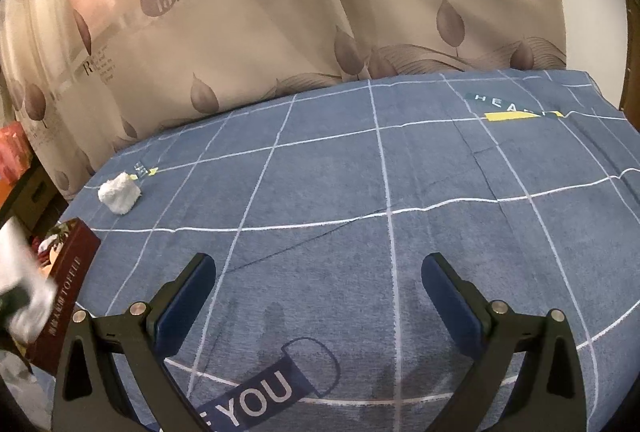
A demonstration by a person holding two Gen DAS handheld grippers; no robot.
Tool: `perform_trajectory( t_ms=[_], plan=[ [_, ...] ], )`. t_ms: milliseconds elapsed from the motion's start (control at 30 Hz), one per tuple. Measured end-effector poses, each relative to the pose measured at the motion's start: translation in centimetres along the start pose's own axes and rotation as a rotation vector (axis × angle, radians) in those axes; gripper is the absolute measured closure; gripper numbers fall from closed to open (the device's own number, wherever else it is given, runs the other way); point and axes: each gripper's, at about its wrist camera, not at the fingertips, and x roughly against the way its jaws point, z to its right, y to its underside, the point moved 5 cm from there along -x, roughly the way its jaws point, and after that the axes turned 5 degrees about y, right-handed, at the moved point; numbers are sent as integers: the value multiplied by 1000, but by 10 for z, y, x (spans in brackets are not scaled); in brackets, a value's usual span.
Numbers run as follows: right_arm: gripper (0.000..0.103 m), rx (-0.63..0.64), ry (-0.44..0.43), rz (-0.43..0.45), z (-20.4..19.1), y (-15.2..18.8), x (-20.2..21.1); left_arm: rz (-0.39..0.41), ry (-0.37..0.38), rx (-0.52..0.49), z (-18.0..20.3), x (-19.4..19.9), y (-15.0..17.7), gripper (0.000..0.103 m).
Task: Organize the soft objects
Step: 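Lift the printed sock with the left tool while the right tool grasps the white fluffy cuff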
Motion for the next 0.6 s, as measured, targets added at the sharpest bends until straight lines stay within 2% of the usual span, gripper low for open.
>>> perform_trajectory(
  t_ms=[67, 267, 467, 600],
  plan=[
    [1, 16, -4, -13, -3, 1, -2, -6, 5, 14, -7, 18, 10, 86],
    [0, 152, -46, -57, -34, 4, -2, 82, 7, 92, -49, 78, 12, 85],
    [0, 232, -224, -98, -132, -13, 4, 150, -12, 119, -86, 105, 13, 85],
    [0, 328, -256, -113, -199, -23, -10, 168, -20, 159, -106, 109, 10, 85]
  ],
)
